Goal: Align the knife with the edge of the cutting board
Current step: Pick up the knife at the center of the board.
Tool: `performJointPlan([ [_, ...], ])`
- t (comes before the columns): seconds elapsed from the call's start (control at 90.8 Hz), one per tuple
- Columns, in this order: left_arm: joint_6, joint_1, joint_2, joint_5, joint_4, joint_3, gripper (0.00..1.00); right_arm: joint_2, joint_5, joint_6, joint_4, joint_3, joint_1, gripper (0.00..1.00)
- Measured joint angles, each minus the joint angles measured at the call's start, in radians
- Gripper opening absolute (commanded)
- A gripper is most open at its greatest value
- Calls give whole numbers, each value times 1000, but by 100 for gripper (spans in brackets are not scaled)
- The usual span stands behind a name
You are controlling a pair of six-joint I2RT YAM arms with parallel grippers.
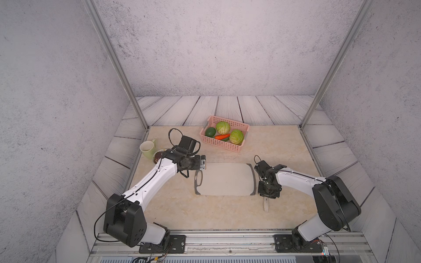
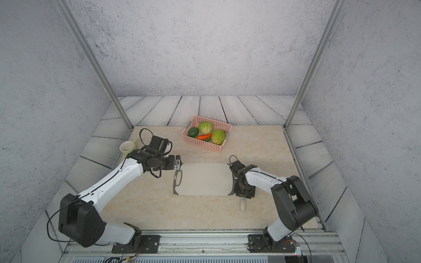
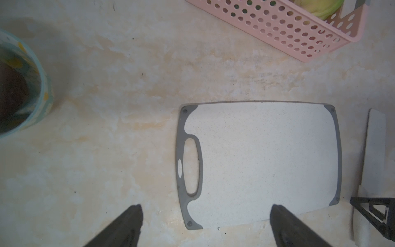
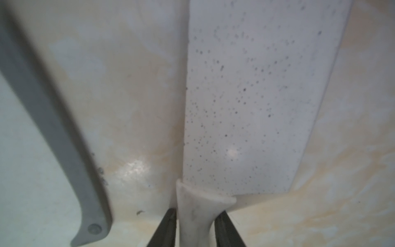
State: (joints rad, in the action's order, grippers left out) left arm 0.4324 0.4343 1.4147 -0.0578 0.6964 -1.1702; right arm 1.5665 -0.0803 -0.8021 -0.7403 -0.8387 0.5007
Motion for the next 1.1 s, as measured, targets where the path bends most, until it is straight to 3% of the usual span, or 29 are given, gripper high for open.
performJointPlan([
  [0.187, 0, 0, 0, -1, 0, 0, 98, 1, 3, -10, 6, -2, 0, 18],
  [0.341, 0, 0, 0, -2, 0, 0, 98, 1, 2, -6, 5, -3, 0, 0],
  [1.101, 0, 0, 0, -2, 0, 0, 98, -45, -27, 124, -2, -18, 0, 0],
])
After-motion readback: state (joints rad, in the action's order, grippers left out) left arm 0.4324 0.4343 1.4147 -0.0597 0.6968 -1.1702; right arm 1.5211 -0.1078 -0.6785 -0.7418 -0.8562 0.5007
